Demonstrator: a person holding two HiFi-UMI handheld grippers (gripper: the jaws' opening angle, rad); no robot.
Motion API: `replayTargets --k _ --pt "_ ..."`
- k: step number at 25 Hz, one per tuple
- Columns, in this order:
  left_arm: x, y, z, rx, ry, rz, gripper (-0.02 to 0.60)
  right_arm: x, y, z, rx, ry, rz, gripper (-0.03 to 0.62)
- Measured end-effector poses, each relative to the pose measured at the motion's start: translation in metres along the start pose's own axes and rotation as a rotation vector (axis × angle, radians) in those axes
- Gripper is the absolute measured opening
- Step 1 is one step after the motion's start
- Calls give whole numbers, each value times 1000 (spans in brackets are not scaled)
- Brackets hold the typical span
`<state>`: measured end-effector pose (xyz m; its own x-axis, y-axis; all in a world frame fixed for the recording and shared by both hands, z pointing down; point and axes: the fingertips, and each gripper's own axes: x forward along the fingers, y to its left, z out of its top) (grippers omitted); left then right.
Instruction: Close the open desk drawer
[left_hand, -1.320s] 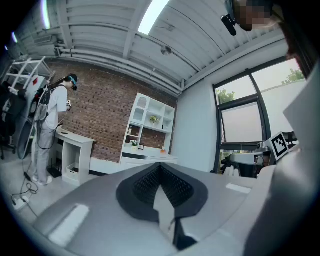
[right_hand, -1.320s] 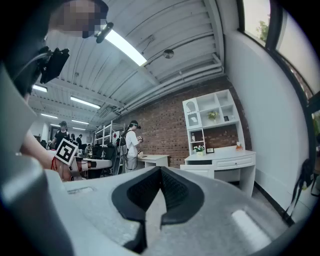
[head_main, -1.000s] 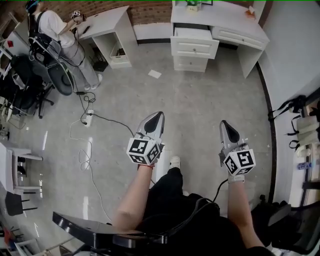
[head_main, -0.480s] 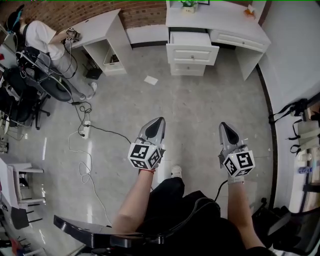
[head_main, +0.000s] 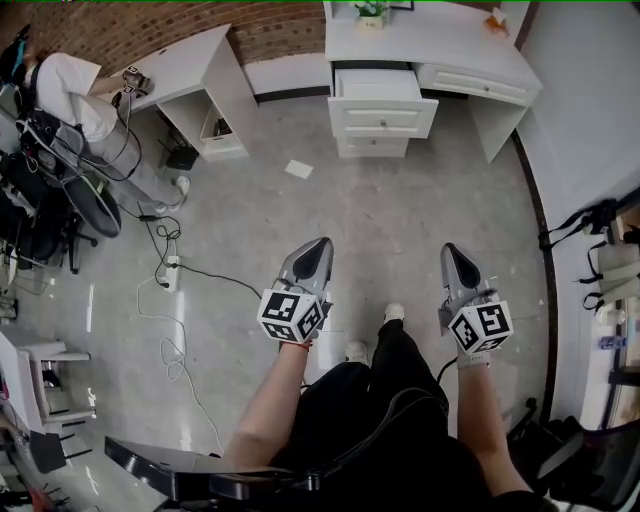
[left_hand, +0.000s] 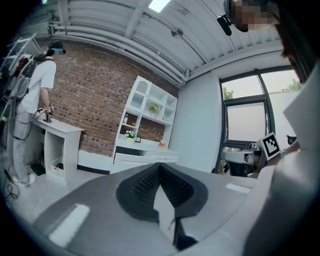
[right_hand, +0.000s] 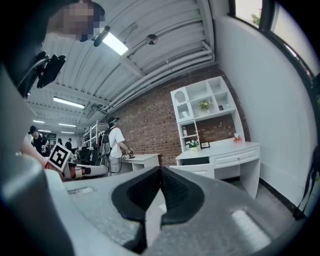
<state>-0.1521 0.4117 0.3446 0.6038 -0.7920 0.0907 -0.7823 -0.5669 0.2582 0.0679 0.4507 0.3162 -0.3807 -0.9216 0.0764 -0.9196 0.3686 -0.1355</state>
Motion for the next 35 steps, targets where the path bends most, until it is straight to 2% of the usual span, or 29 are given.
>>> replayTargets --k 8,19,31,35 --pt "55 26 3 5 12 14 2 59 -41 -6 44 5 11 0" --pt "159 63 30 -5 17 30 2 165 -96 15 47 20 71 0" --pt "239 77 33 -7 40 70 2 220 -164 10 79 59 98 0" --pt "260 85 38 -8 44 90 2 240 -178 11 46 78 119 0"
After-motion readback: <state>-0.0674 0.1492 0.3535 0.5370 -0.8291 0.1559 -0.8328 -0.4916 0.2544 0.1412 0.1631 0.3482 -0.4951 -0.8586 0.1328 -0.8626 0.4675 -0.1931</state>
